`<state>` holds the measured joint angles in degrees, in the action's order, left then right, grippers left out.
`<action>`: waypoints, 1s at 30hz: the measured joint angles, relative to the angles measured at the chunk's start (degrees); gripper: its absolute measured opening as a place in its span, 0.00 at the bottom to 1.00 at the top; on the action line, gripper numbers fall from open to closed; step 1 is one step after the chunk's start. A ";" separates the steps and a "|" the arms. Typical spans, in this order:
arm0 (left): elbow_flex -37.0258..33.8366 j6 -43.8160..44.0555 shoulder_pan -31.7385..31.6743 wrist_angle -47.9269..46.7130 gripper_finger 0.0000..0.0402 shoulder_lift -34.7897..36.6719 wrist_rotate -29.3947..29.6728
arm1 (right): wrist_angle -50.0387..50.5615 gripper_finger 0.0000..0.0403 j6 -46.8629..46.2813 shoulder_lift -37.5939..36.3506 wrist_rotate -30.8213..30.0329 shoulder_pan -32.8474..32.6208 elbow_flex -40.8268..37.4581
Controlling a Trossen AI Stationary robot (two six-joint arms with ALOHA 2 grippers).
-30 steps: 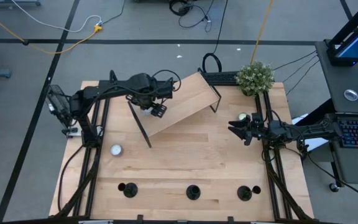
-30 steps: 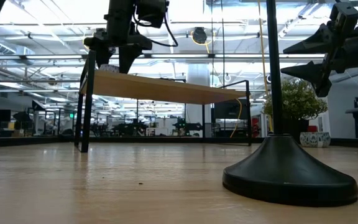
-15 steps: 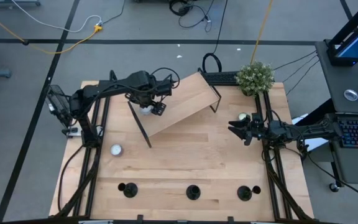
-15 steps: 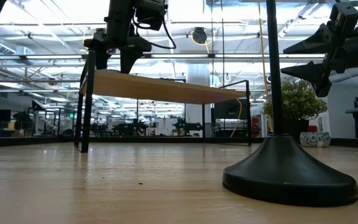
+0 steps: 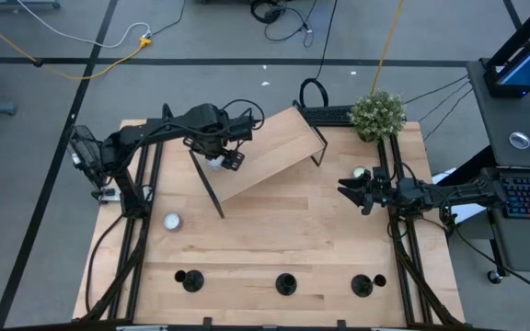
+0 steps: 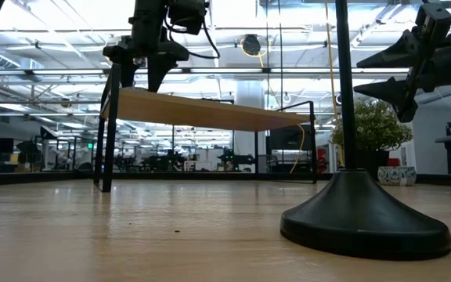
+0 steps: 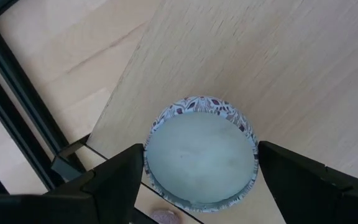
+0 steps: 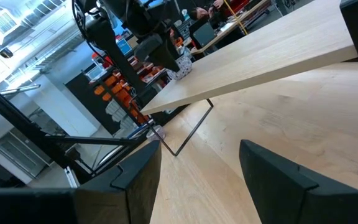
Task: Pick & Place candle stick holders
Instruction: Put the red patterned scented candle on the shelf, then put the pink patterned scented candle on the shelf
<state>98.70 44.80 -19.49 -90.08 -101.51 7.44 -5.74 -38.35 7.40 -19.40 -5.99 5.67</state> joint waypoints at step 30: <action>0.02 1.84 -1.01 0.13 0.77 6.75 -2.24 | -0.02 0.53 -0.01 0.02 0.02 0.00 0.00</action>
<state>98.72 46.64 -20.49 -89.96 -94.76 5.20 -5.76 -38.36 7.42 -19.38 -5.99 5.67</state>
